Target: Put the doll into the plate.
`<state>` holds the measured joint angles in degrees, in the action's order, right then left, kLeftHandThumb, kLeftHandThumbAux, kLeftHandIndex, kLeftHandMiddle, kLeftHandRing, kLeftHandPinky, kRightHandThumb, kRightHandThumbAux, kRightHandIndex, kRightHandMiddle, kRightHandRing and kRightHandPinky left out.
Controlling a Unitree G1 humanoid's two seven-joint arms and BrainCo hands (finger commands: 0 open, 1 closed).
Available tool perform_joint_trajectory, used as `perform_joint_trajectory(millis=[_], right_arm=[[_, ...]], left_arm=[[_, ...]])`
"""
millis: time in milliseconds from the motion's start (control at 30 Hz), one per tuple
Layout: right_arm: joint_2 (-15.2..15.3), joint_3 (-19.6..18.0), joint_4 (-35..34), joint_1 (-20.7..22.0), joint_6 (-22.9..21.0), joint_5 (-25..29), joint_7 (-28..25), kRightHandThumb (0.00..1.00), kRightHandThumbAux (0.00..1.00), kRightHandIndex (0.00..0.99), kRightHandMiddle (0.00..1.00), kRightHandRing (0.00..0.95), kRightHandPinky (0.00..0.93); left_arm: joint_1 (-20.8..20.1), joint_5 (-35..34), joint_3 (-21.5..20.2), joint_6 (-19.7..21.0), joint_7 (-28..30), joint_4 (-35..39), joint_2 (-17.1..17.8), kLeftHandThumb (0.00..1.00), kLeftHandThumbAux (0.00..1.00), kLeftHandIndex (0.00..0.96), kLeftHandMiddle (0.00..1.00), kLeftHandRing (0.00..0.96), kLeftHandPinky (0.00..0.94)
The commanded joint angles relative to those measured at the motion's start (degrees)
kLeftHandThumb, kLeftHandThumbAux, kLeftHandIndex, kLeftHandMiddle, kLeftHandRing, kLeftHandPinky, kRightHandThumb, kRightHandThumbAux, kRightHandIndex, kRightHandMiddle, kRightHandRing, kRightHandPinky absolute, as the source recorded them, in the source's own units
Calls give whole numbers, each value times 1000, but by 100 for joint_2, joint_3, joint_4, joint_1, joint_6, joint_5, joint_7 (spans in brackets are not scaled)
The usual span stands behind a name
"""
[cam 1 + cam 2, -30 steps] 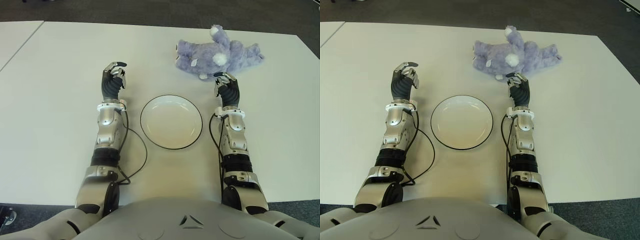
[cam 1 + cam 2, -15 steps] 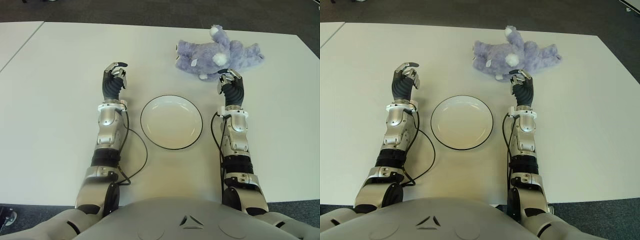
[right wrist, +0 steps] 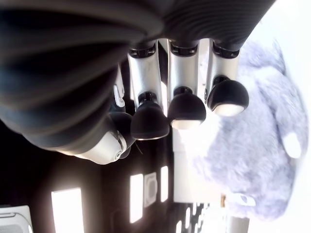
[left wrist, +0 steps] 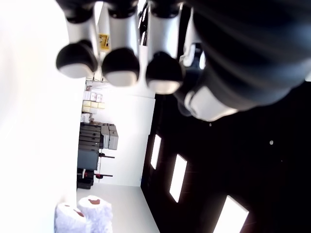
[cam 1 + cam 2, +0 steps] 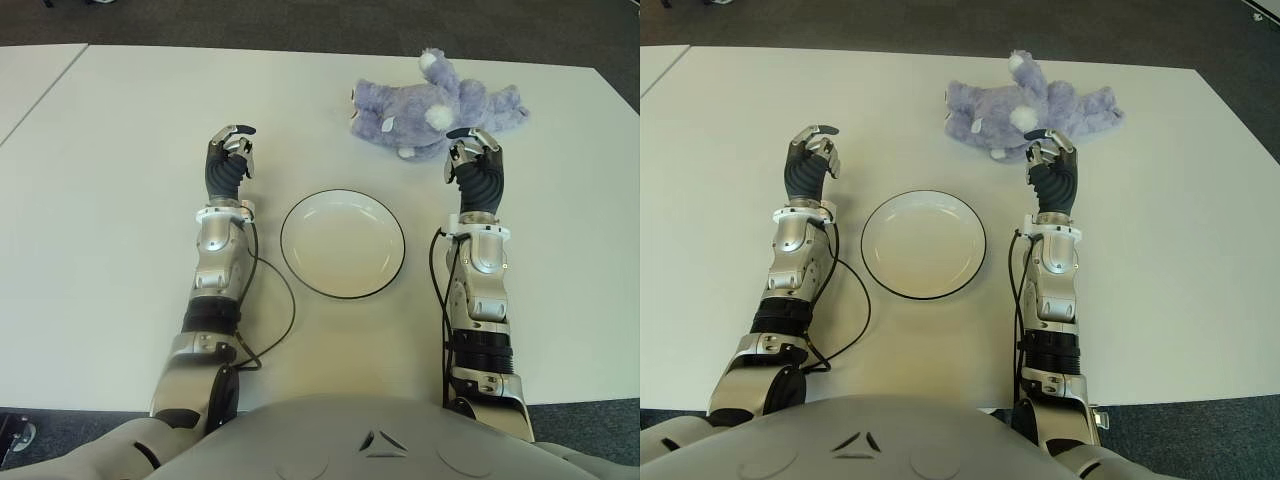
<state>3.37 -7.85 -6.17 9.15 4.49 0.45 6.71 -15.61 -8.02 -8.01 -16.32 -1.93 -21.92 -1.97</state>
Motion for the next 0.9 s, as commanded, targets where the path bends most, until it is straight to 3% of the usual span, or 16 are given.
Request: perform_joint_trajectory(millis=[33,200,367,633,900], right_arm=[[-16,31,-397,78,-356,-340,260,728,710,442,851,842,843],[-2,58,-534,244,-547,-641,454,729,710,442,848,837,843],[236,71,-224,536,-395,-1038,546,730,709,442,842,836,838],[921,345,184,882,-189,-2227,792,736,701,443,803,807,772],[1382,511,206,994,-485,-3046,809,738,694,442,748,747,655]], left_arm=[[555,-76,-16,43,-2,-454,-258,711,704,442,877,878,857],[510,-66,-18,31,-23,-519,-281,711,704,442,877,877,858],[490,-27,-10,6,-49,-561,-304,711,704,442,877,878,859],[449,-56,-35,-40,2,-640,-335,711,705,442,878,879,858],[431,-43,-27,-79,6,-693,-363,711,704,442,878,878,858]])
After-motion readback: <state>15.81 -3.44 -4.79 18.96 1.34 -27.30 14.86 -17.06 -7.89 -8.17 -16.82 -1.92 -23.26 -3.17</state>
